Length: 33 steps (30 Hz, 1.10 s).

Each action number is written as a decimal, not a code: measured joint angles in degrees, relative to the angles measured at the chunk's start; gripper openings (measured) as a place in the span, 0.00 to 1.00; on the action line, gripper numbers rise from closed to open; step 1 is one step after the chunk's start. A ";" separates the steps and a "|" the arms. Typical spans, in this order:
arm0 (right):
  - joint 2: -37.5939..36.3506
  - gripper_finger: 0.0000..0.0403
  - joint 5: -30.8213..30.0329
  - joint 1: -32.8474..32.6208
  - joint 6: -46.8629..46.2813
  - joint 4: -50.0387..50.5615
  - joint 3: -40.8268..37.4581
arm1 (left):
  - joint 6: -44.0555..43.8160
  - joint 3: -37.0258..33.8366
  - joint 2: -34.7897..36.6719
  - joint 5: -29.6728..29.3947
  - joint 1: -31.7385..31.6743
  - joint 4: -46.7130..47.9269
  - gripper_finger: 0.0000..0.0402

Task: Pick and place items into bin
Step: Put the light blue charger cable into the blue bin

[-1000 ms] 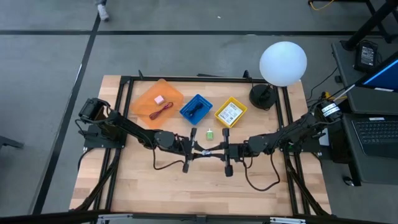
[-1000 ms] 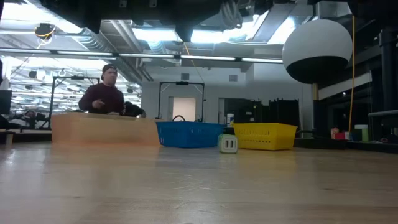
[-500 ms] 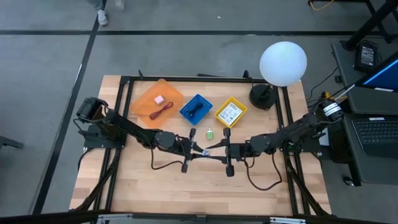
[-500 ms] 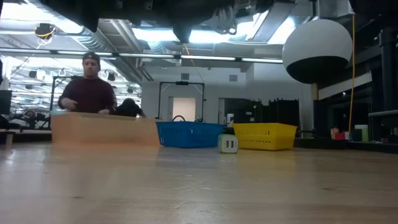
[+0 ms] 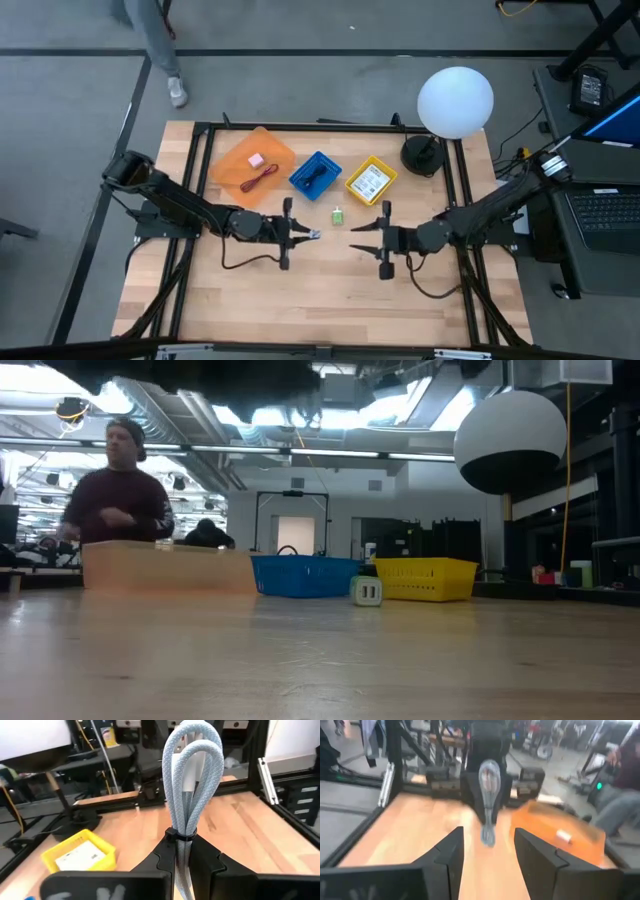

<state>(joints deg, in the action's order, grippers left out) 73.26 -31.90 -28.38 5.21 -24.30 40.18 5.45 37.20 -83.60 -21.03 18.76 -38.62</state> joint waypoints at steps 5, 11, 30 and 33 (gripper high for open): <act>-0.71 0.34 -0.18 0.11 -3.69 2.55 -2.63 | -1.75 -3.71 1.49 -0.31 -1.99 0.26 0.06; -1.10 0.21 -0.20 2.42 -3.67 1.53 -5.95 | -8.10 -4.76 1.49 -0.49 -6.57 3.43 0.06; -1.45 0.01 0.00 6.47 -10.45 -3.81 -10.71 | -22.09 11.60 -2.02 -1.55 -21.11 38.79 0.06; -1.45 0.01 0.02 6.47 -10.31 -3.62 -10.71 | -22.27 16.12 -3.78 -0.69 -23.95 44.61 0.06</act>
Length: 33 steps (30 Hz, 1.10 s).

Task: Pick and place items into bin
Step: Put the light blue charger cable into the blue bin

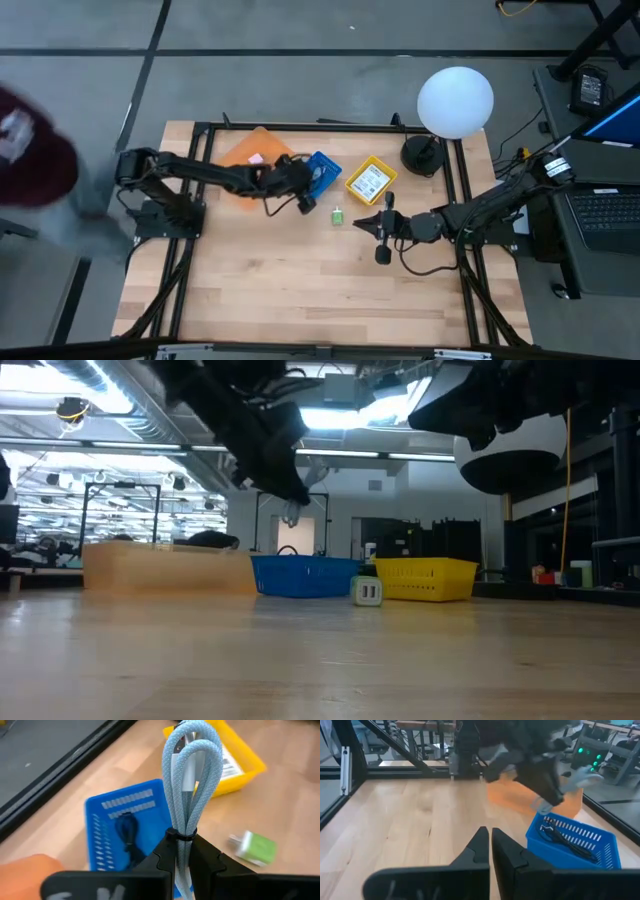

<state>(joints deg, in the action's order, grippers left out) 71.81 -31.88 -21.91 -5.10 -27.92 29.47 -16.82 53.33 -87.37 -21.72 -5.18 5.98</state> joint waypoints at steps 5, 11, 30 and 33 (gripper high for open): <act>0.00 0.01 0.00 0.00 0.96 -0.14 0.00 | 1.30 6.28 -3.45 1.48 -3.65 7.68 0.07; 0.00 0.01 0.00 0.00 1.07 -0.18 0.00 | 0.88 9.36 -8.24 3.95 -5.42 10.11 0.06; 0.00 0.01 -0.02 0.00 1.07 -0.59 0.00 | -1.04 9.44 -11.39 6.38 -7.72 10.53 0.09; 0.00 0.01 -0.02 0.00 1.07 -0.59 0.00 | -1.06 9.44 -11.39 6.41 -7.74 10.54 0.13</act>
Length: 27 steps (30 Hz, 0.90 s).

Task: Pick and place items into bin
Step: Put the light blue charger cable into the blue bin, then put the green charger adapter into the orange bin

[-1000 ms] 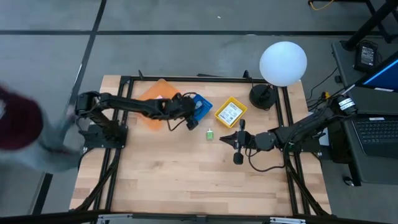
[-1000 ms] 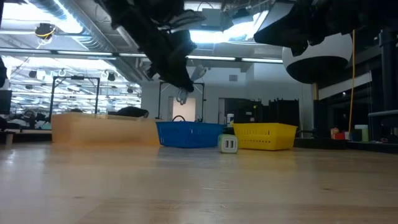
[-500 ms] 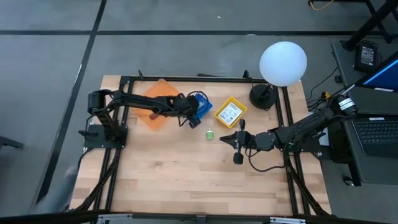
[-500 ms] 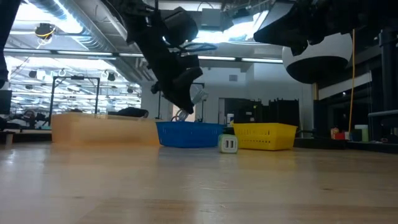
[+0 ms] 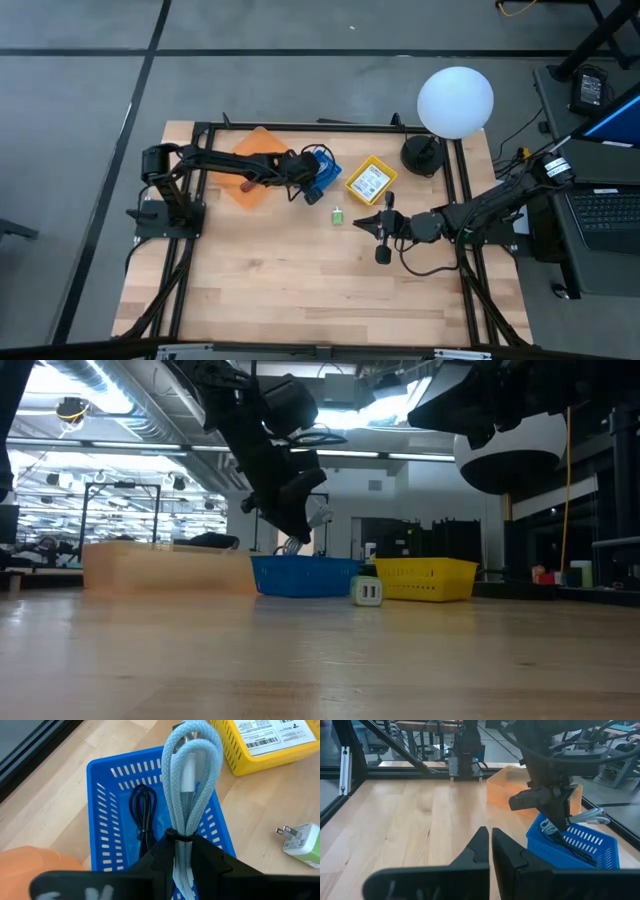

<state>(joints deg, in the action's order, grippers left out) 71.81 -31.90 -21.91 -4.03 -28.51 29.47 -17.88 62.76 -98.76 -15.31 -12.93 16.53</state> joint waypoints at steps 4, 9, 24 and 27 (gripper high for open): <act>0.02 0.01 0.00 0.00 0.00 0.00 0.00 | 0.02 0.00 0.00 -0.01 0.02 -0.02 0.18; 0.02 0.01 0.00 0.00 0.01 0.02 0.00 | 0.21 0.00 0.02 -0.42 0.02 -0.82 0.23; 0.02 0.01 0.93 -0.04 -3.12 0.07 0.04 | 14.79 0.00 10.06 5.33 7.70 -4.01 0.18; 0.02 0.01 1.73 -0.13 -4.68 0.11 0.04 | 17.42 0.00 13.09 1.31 11.79 -4.02 0.10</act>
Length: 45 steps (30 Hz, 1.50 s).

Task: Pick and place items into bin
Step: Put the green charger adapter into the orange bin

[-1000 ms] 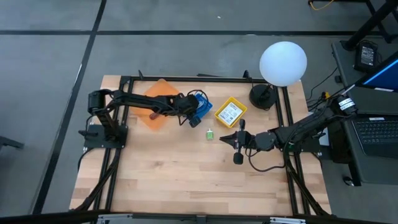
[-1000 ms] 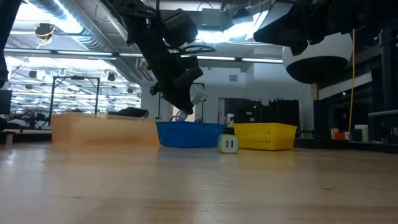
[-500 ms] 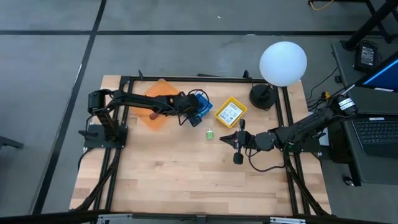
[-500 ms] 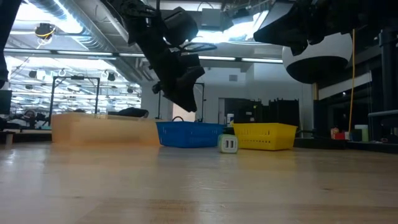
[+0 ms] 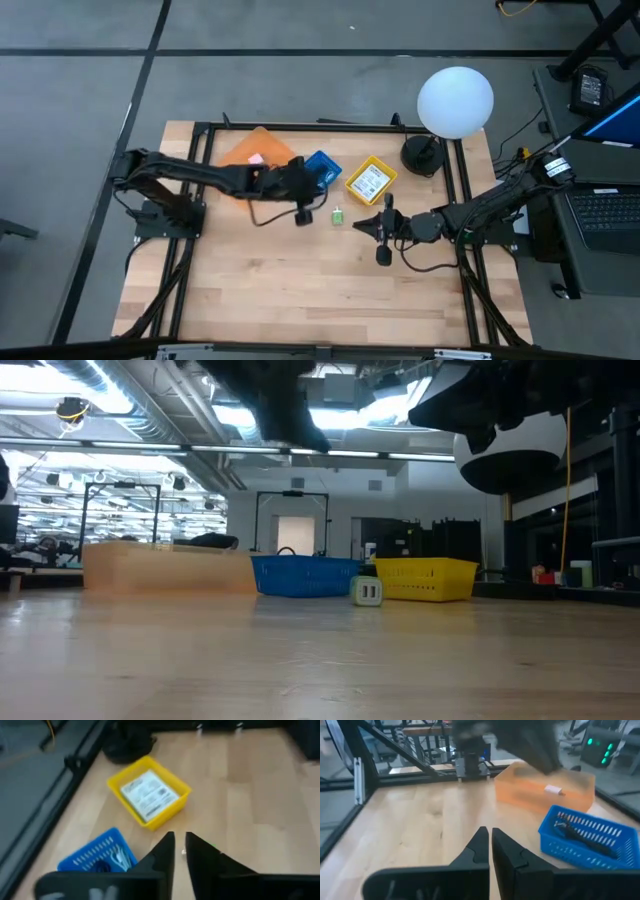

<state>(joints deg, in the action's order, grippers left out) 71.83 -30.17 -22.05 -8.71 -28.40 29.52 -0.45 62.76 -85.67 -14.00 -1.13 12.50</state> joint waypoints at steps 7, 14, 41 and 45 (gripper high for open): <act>0.04 0.01 0.06 -0.46 -9.12 -0.13 0.02 | 5.47 -5.65 4.56 -3.89 8.35 -7.87 0.01; 0.99 0.01 -0.16 -1.85 -10.36 -0.01 0.02 | 5.06 -17.08 7.27 -4.20 11.62 -16.04 0.01; 23.52 0.01 -9.12 2.43 -38.17 54.30 38.18 | 13.68 -38.97 33.13 -1.33 11.39 -32.05 0.01; 26.92 0.01 -6.86 4.61 -42.86 66.20 44.79 | 15.74 -38.97 33.57 -1.39 11.27 -31.81 0.01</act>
<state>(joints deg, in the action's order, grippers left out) 98.75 -37.03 -17.44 -51.57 37.80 74.31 15.29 23.79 -52.10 -15.40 10.13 -19.30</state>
